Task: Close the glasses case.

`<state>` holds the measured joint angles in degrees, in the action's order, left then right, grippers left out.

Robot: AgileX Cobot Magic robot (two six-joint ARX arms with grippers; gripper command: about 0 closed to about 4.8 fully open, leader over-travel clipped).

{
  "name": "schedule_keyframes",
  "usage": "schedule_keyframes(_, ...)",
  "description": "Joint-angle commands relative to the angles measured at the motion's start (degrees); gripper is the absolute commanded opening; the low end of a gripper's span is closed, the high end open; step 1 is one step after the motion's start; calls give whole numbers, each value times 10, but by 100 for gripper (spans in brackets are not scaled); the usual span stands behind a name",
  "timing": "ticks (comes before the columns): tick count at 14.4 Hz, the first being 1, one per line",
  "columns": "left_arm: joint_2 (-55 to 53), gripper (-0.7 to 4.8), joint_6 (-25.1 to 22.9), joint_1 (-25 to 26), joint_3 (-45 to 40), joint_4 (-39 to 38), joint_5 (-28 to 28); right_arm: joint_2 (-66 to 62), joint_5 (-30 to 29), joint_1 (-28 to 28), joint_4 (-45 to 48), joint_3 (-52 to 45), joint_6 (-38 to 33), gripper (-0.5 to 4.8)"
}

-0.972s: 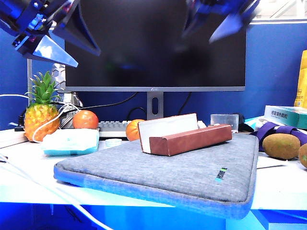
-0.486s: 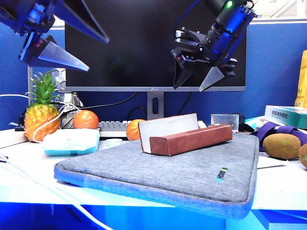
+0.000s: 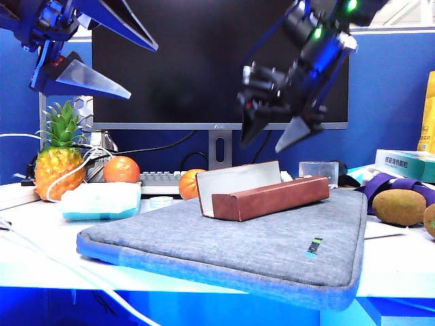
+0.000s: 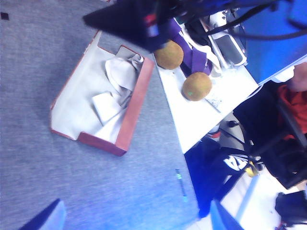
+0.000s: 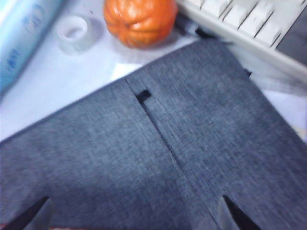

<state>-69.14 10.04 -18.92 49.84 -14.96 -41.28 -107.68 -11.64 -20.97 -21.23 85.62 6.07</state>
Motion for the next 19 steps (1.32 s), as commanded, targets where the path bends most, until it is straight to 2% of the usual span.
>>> schedule_keyframes(1,0,403,5,0,3,7,-25,-22,-4,0,18,4,0,479)
schedule_keyframes(5,0,403,-4,0,3,7,-22,-27,15,1,-30,5,7,479)
schedule_keyframes(7,-1,403,-7,0,3,8,-10,-27,32,1,-75,4,36,479)
schedule_keyframes(13,-10,403,-27,0,3,2,-7,2,61,1,-120,4,34,479)
schedule_keyframes(17,-17,402,-39,0,2,2,-7,8,68,1,-215,4,8,479)
schedule_keyframes(19,-17,402,-41,0,2,3,-7,41,68,0,-196,4,-1,479)
